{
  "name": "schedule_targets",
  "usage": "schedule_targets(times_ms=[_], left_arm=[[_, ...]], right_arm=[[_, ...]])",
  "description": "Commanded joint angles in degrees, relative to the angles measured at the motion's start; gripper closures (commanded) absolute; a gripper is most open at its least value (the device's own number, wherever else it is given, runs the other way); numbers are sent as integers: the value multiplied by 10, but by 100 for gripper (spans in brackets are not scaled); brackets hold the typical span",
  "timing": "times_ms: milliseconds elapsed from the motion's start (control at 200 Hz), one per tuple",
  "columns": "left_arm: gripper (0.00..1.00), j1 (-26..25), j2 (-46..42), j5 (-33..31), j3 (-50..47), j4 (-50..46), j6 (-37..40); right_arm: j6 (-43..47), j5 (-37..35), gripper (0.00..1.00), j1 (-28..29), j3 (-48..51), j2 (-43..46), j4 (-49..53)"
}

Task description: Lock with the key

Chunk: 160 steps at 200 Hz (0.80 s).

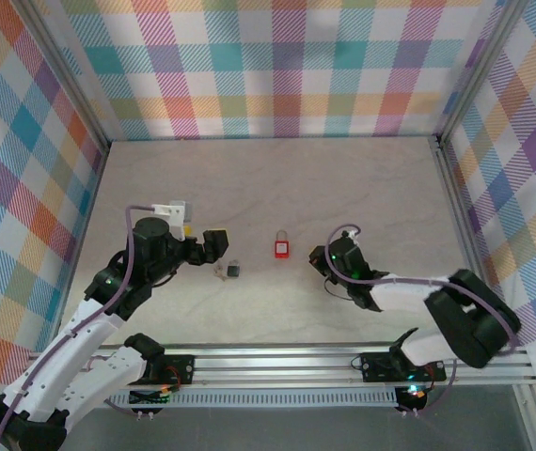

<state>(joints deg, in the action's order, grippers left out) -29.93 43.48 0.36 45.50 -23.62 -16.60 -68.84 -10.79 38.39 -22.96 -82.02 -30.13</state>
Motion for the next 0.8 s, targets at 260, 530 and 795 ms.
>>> schedule_targets(times_ms=[260, 530, 795], left_arm=[[0, -5, -10, -11, -3, 17, 14], [0, -4, -4, -9, -2, 18, 15], [0, -4, -2, -9, -1, 17, 16]], right_arm=[[-48, 15, 100, 6, -71, -164, -169], [-59, 11, 100, 10, -88, -193, -161], [-78, 18, 87, 10, -91, -210, -164]])
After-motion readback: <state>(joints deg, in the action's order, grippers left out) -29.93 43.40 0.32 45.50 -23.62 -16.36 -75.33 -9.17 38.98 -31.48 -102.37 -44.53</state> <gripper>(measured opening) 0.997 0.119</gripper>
